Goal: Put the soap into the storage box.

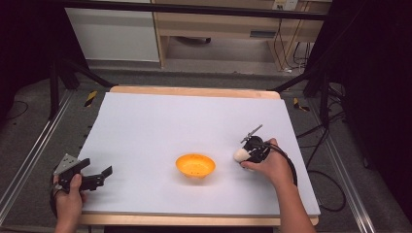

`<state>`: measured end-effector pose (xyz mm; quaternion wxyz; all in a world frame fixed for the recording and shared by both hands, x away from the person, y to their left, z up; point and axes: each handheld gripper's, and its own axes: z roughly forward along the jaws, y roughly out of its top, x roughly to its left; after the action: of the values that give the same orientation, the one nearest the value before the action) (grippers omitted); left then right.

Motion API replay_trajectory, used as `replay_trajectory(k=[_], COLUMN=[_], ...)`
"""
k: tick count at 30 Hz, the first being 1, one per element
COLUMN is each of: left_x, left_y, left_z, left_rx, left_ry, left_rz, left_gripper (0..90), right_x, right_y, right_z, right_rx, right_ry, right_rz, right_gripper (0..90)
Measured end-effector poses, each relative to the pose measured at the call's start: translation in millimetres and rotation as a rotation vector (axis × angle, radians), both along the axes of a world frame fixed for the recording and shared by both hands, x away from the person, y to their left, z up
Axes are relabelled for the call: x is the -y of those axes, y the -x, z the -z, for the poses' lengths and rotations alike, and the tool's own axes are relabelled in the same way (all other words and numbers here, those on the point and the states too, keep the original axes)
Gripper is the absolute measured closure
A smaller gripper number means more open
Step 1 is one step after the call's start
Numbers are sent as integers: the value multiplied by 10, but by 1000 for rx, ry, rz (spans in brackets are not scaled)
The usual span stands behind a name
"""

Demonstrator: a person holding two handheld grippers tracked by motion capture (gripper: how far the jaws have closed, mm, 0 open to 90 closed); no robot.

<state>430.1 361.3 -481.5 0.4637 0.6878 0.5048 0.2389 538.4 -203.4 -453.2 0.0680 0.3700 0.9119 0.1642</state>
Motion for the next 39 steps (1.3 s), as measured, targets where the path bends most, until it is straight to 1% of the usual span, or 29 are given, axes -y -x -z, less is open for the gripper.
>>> replay_trajectory(k=[2, 5, 13, 15, 18, 21, 23, 28, 31, 34, 39], left_x=[2, 3, 1, 2, 2, 3, 3, 3, 1, 1, 0], left_y=[1, 1, 0, 1, 2, 2, 2, 3, 2, 2, 2], left_z=[0, 0, 0, 0, 0, -1, -1, 0, 0, 0, 0], left_rx=[1, 1, 1, 1, 2, 1, 1, 1, 2, 2, 2], left_ry=[0, -2, 0, 0, 0, -2, -2, -1, 0, 0, 1], left_rz=[0, -1, 0, -1, -1, -1, -2, -2, -2, -2, -2], left_gripper=[0, 0, 0, 0, 0, 0, 0, 0, 0, 0, 0], right_x=[3, 5, 14, 14, 23, 21, 12, -44, -91, -141, -221], right_y=[-4, 9, 15, 32, 51, 69, 82, 110, 125, 140, 171], right_z=[1, -2, -15, -35, -92, -154, -192, -267, -303, -335, -393], right_rx=[2, -1, 19, 28, 51, 61, 67, 79, 87, 97, 101], right_ry=[-4, -11, -6, -11, -14, -20, -27, -18, -27, -15, -15], right_rz=[-1, 16, -16, -12, -28, -33, -45, -80, -99, -127, -165], right_gripper=[483, 488, 496, 496, 497, 497, 498, 498, 498, 498, 498])
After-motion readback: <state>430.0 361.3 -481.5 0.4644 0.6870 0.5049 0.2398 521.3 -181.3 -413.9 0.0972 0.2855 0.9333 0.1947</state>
